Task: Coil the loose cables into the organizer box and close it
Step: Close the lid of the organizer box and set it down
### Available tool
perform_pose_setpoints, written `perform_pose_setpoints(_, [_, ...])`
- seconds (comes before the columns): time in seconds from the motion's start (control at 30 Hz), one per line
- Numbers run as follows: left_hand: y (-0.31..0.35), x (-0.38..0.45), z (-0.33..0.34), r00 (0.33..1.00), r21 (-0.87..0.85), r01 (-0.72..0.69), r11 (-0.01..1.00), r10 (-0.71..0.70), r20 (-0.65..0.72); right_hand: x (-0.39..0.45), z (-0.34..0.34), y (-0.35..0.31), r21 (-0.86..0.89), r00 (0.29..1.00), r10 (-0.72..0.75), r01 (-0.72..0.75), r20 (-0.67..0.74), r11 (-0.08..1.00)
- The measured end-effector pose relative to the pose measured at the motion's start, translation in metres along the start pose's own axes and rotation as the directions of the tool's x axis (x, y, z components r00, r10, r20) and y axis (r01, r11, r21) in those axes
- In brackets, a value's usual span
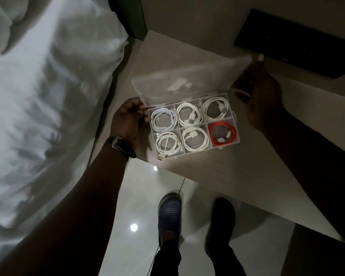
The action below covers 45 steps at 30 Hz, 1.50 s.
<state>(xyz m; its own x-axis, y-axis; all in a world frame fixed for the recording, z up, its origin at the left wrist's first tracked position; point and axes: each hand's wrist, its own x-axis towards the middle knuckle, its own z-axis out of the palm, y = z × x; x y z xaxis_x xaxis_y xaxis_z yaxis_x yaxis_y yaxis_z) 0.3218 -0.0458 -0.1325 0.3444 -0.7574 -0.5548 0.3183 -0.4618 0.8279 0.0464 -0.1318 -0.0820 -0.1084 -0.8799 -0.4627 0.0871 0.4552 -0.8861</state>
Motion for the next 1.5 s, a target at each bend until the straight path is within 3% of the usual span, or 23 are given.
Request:
perform_pose_setpoints(0.17, [-0.009, -0.022, -0.014, 0.998, 0.089, -0.008, 0.996, 0.002, 0.067, -0.027, -0.032, 0.038, -0.114, 0.987, -0.087, 0.103, 0.135, 0.988])
perform_pose_setpoints(0.23, [-0.016, -0.03, -0.021, 0.985, 0.216, -0.123, 0.969, 0.092, 0.146, -0.033, -0.043, 0.053, -0.25, 0.961, -0.137, 0.197, 0.239, 0.948])
perform_pose_setpoints(0.3, [-0.022, -0.038, -0.027, 0.926, 0.502, -0.346, 0.793, 0.204, 0.317, -0.036, -0.052, 0.063, -0.466, 0.918, -0.151, 0.323, 0.368, 0.824])
perform_pose_setpoints(0.33, [-0.026, -0.041, -0.029, 0.897, 0.596, -0.406, 0.693, 0.18, 0.403, -0.037, -0.055, 0.067, -0.574, 0.879, -0.151, 0.416, 0.451, 0.705])
perform_pose_setpoints(0.4, [-0.033, -0.051, -0.028, 0.861, 0.661, -0.459, 0.594, 0.114, 0.496, -0.037, -0.063, 0.075, -0.665, 0.776, -0.134, 0.604, 0.617, 0.44])
perform_pose_setpoints(0.43, [-0.036, -0.056, -0.026, 0.849, 0.673, -0.483, 0.561, 0.114, 0.515, -0.037, -0.066, 0.078, -0.667, 0.742, -0.112, 0.65, 0.662, 0.363])
perform_pose_setpoints(0.53, [-0.039, -0.065, -0.019, 0.848, 0.726, -0.51, 0.461, 0.124, 0.516, -0.034, -0.071, 0.084, -0.684, 0.729, -0.087, 0.671, 0.679, 0.287])
perform_pose_setpoints(0.63, [-0.038, -0.066, -0.015, 0.831, 0.738, -0.548, 0.395, 0.159, 0.532, -0.033, -0.07, 0.089, -0.688, 0.718, -0.157, 0.696, 0.678, 0.206])
perform_pose_setpoints(0.87, [-0.045, -0.066, -0.017, 0.754, 0.71, -0.656, 0.256, 0.227, 0.616, -0.035, -0.067, 0.095, -0.676, 0.706, -0.222, 0.708, 0.673, 0.202])
perform_pose_setpoints(1.13, [-0.061, -0.065, -0.013, 0.728, 0.737, -0.667, 0.105, 0.302, 0.616, -0.034, -0.067, 0.101, -0.683, 0.701, -0.209, 0.712, 0.682, 0.163])
perform_pose_setpoints(1.33, [-0.061, -0.068, -0.01, 0.753, 0.779, -0.627, -0.002, 0.255, 0.606, -0.039, -0.061, 0.108, -0.691, 0.686, -0.217, 0.72, 0.695, 0.066])
perform_pose_setpoints(1.5, [-0.058, -0.071, -0.009, 0.76, 0.779, -0.626, -0.023, 0.207, 0.616, -0.042, -0.059, 0.099, -0.687, 0.702, -0.192, 0.712, 0.686, 0.147])
